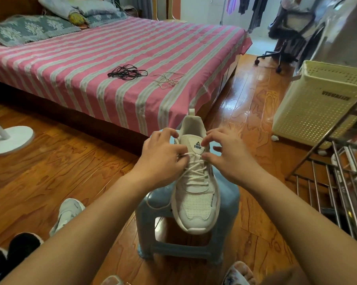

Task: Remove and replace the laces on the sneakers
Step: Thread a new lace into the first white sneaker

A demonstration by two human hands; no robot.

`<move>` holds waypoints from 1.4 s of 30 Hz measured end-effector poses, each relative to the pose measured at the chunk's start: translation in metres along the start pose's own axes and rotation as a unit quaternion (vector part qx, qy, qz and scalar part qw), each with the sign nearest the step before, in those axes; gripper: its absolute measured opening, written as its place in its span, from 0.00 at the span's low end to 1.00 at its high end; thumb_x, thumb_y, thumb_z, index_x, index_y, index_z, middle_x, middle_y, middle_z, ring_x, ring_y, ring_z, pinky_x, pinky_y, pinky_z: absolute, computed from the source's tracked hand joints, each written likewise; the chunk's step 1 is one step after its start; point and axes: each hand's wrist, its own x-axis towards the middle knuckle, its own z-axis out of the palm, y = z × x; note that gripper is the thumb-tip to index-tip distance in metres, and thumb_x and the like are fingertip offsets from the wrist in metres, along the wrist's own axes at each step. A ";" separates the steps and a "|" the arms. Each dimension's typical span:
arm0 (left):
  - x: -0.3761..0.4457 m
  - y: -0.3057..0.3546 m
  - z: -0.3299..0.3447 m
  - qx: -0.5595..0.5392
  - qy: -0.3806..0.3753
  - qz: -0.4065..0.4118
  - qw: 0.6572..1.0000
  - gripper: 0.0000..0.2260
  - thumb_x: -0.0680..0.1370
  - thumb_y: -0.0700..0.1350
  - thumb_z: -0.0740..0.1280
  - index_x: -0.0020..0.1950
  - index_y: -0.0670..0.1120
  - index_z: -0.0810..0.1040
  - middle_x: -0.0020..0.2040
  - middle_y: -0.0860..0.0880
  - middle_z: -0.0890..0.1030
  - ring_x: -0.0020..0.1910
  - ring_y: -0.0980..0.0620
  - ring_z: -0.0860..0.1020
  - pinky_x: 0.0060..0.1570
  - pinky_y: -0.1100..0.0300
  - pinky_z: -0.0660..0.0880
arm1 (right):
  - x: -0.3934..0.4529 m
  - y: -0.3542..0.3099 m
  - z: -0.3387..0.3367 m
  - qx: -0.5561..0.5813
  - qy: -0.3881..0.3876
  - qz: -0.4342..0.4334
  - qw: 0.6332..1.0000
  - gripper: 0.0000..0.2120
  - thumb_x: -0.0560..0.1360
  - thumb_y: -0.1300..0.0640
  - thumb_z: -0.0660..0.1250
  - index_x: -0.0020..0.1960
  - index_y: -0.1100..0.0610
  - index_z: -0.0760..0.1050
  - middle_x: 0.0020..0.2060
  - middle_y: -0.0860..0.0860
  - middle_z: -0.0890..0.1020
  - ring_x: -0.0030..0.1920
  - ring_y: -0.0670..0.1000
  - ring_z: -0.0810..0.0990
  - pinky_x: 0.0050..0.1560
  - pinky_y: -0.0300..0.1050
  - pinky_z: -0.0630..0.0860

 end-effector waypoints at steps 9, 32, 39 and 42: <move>0.004 0.013 -0.007 0.060 0.015 0.012 0.998 0.09 0.79 0.57 0.67 0.54 0.58 0.85 0.66 0.52 0.67 0.70 0.46 0.61 0.70 0.47 0.56 | -0.025 -0.017 0.021 -0.144 0.073 0.039 0.986 0.06 0.77 0.55 0.71 0.49 0.57 0.84 0.59 0.50 0.71 0.65 0.52 0.69 0.54 0.38 0.66; 0.010 0.025 -0.002 -0.027 0.064 -0.034 0.997 0.07 0.71 0.52 0.79 0.45 0.52 0.86 0.62 0.52 0.72 0.62 0.47 0.67 0.53 0.56 0.59 | -0.048 -0.053 0.035 -0.100 -0.013 0.166 0.981 0.17 0.78 0.52 0.60 0.66 0.52 0.74 0.70 0.49 0.62 0.69 0.51 0.59 0.66 0.48 0.66; 0.003 0.025 -0.006 -0.016 0.054 -0.042 0.998 0.04 0.76 0.51 0.75 0.49 0.54 0.88 0.61 0.52 0.73 0.62 0.48 0.68 0.54 0.57 0.60 | -0.042 -0.058 0.043 0.136 0.044 0.269 0.952 0.21 0.79 0.64 0.60 0.71 0.55 0.72 0.76 0.48 0.61 0.76 0.52 0.59 0.76 0.49 0.59; 0.001 0.023 -0.004 -0.003 0.072 -0.032 0.997 0.04 0.77 0.49 0.74 0.50 0.54 0.88 0.61 0.52 0.74 0.62 0.46 0.68 0.55 0.54 0.63 | -0.041 -0.049 0.047 0.196 0.075 0.282 0.936 0.21 0.76 0.68 0.59 0.67 0.56 0.76 0.72 0.47 0.66 0.73 0.51 0.64 0.75 0.52 0.65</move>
